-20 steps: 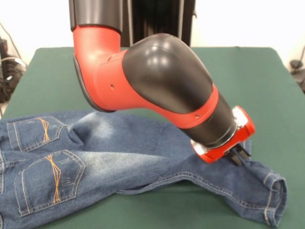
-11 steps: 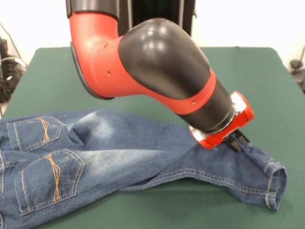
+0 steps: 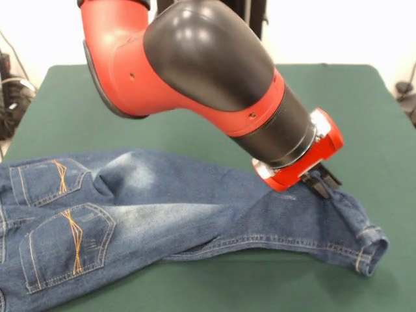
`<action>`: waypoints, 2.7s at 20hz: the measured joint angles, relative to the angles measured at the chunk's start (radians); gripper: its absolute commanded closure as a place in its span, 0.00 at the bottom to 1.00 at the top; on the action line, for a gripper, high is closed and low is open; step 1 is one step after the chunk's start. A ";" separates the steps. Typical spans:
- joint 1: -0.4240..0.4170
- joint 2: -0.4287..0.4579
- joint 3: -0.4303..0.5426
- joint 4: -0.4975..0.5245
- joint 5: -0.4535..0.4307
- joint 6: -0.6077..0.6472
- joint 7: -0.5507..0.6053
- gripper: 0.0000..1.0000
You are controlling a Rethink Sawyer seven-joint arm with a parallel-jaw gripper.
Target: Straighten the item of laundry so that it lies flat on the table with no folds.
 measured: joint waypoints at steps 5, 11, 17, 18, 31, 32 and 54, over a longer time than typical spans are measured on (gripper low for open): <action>0.001 -0.011 0.007 0.006 0.000 -0.003 0.000 1.00; 0.002 -0.019 0.008 0.031 0.003 -0.003 0.000 1.00; 0.013 -0.029 0.008 0.047 0.017 -0.002 0.000 1.00; 0.014 -0.031 0.008 0.048 0.019 -0.002 0.000 1.00; 0.022 -0.062 0.008 0.104 0.078 0.068 0.008 1.00; 0.023 -0.066 0.008 0.111 0.082 0.075 0.008 1.00; 0.063 -0.095 -0.025 0.234 0.112 0.179 0.010 1.00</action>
